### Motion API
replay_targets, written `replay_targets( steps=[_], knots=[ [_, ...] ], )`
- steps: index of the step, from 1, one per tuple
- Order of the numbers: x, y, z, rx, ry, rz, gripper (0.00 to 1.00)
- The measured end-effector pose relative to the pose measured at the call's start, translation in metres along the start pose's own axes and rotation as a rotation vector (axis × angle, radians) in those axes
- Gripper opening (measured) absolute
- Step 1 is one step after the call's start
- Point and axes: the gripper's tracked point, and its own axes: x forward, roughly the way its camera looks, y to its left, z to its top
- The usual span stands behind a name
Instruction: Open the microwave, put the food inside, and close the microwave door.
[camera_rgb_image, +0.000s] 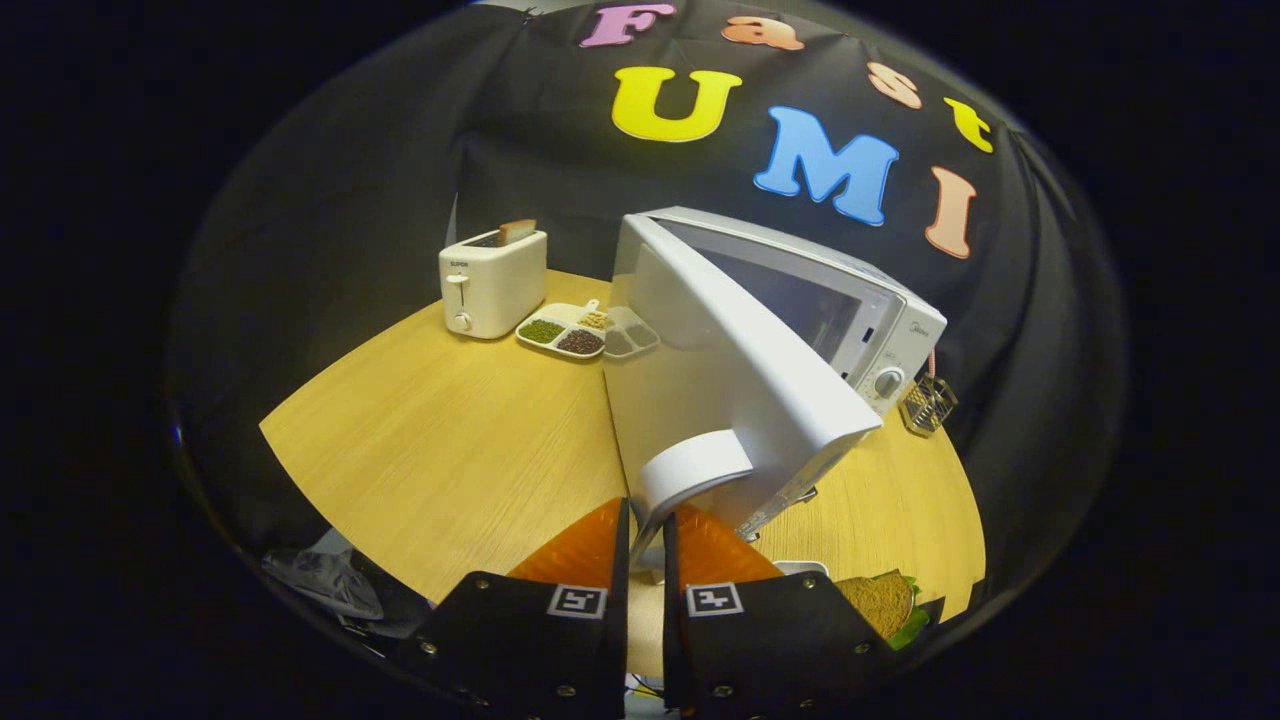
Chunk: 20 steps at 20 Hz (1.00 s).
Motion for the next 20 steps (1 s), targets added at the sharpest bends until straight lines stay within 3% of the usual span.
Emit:
replay_targets(
  steps=[6,16,20],
  knots=[
    [-0.005,0.045,-0.018,0.049,0.072,0.094,0.15],
    [-0.002,0.108,-0.005,-0.006,0.056,0.204,0.15],
    [-0.01,0.153,0.008,-0.059,0.021,0.363,0.16]
  ],
)
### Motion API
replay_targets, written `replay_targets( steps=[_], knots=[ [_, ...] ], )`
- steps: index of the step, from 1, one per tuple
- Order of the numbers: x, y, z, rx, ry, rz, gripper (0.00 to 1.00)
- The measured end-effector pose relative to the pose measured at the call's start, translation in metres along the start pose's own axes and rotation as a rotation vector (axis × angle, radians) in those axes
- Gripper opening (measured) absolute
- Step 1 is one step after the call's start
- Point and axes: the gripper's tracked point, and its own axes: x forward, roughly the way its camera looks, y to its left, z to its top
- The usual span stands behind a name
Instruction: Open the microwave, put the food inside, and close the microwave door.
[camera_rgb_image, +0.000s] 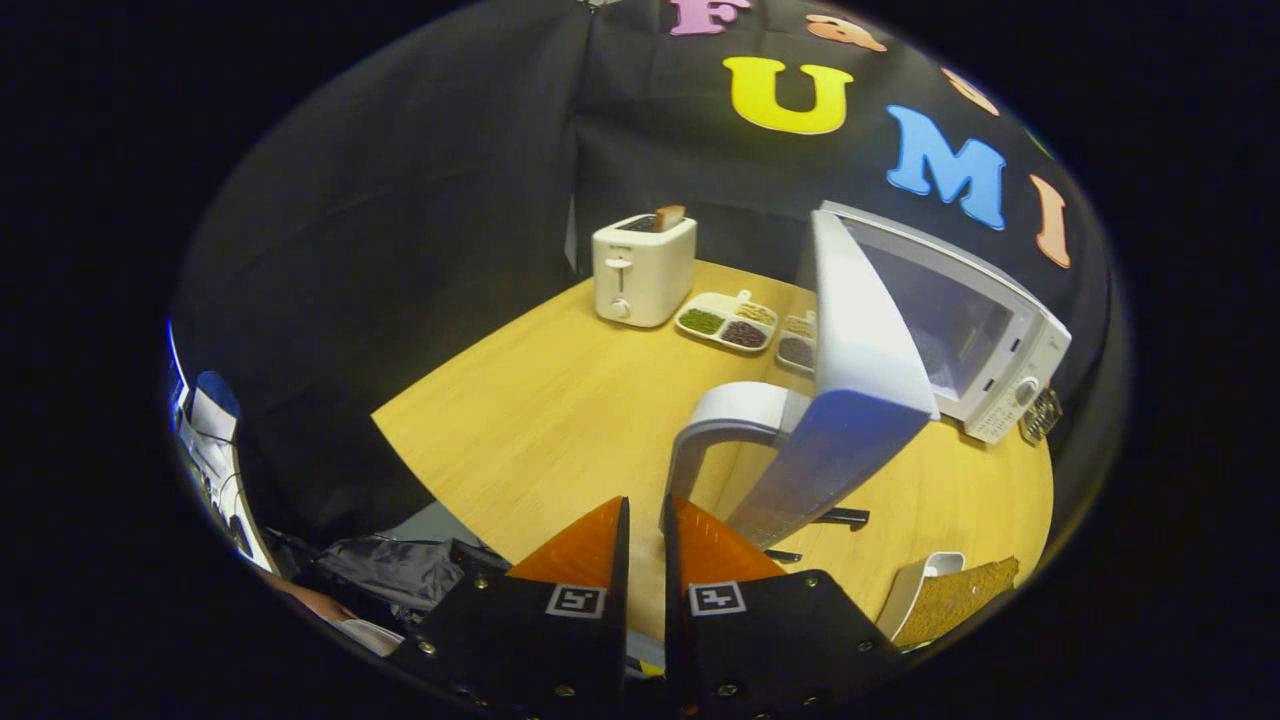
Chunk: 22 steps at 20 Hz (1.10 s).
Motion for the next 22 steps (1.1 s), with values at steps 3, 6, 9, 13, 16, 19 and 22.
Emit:
replay_targets(
  steps=[3,6,9,13,16,19,22],
  knots=[
    [-0.017,0.035,0.024,-0.043,-0.077,0.164,0.17],
    [-0.051,0.051,0.053,-0.066,-0.186,0.281,0.23],
    [-0.084,0.05,0.078,-0.055,-0.284,0.357,0.34],
    [-0.124,0.024,0.107,0.0,-0.419,0.389,0.99],
    [-0.146,-0.009,0.124,0.052,-0.504,0.348,1.0],
    [-0.161,-0.045,0.129,0.068,-0.551,0.287,0.99],
    [-0.173,-0.084,0.126,0.065,-0.571,0.213,1.0]
  ],
)
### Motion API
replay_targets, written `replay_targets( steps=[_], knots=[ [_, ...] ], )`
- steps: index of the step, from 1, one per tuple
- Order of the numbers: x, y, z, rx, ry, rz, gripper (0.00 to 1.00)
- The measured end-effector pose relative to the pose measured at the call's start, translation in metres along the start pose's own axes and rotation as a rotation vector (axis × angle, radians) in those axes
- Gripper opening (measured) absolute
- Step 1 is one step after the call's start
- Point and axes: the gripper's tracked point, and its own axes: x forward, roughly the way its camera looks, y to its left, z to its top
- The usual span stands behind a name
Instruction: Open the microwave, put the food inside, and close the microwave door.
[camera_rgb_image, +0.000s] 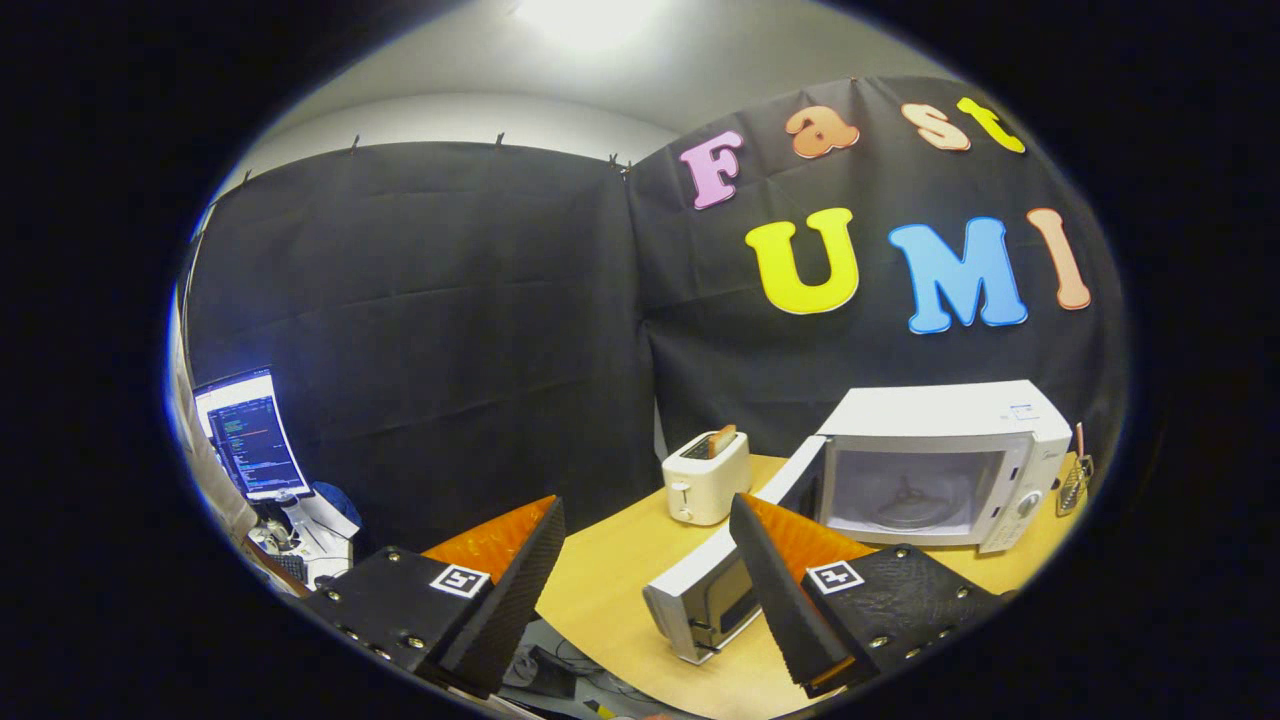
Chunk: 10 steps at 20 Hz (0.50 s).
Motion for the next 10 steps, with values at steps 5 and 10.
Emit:
replay_targets(
  steps=[5,10],
  knots=[
    [-0.027,-0.065,0.01,0.004,-0.012,-0.141,0.99],
    [-0.062,-0.125,0.003,0.015,0.002,-0.273,1.0]
  ],
)
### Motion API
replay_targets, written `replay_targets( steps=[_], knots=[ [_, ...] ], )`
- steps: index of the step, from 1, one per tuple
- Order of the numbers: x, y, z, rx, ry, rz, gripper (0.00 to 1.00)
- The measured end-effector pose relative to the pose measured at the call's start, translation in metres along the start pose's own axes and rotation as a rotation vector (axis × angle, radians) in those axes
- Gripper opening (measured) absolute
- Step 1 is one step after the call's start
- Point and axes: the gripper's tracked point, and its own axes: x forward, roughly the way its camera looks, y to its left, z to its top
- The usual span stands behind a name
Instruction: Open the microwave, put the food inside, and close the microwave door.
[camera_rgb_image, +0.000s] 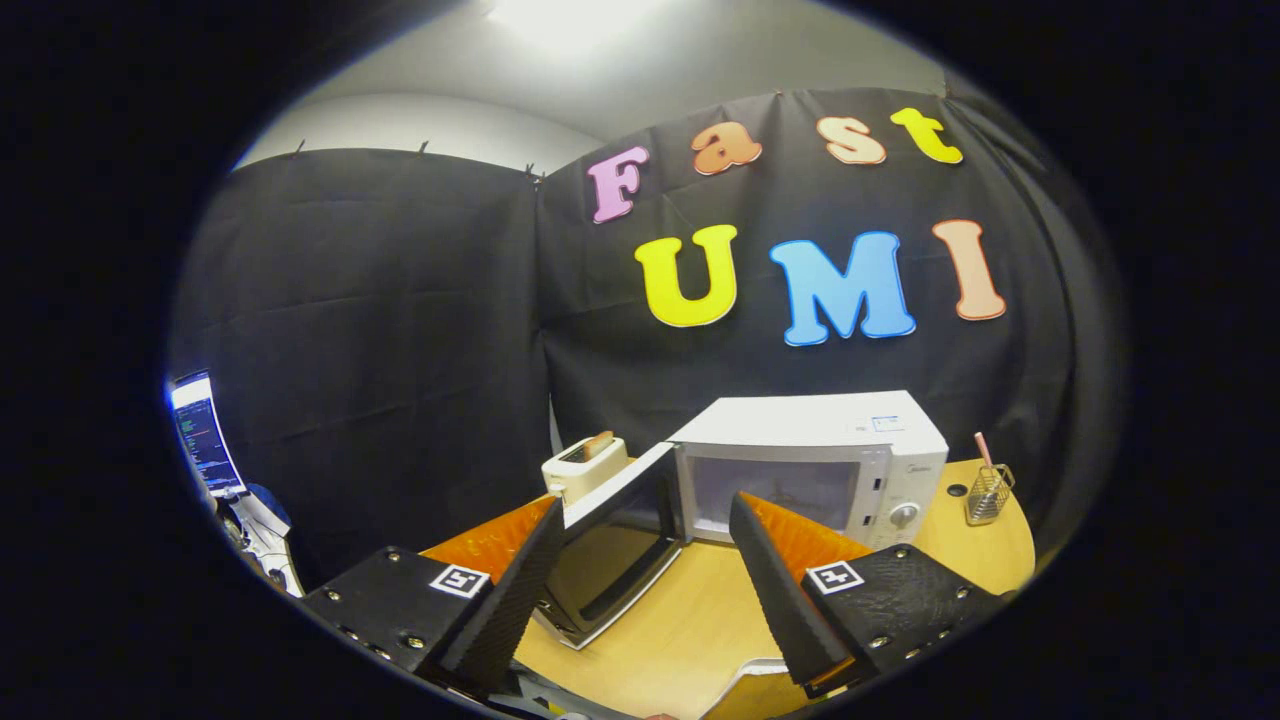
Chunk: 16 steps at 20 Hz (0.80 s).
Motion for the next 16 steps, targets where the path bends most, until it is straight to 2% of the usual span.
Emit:
replay_targets(
  steps=[8,16],
  knots=[
    [-0.023,-0.082,-0.05,0.041,0.095,-0.156,1.0],
    [-0.035,-0.132,-0.127,0.131,0.254,-0.232,1.0]
  ],
)
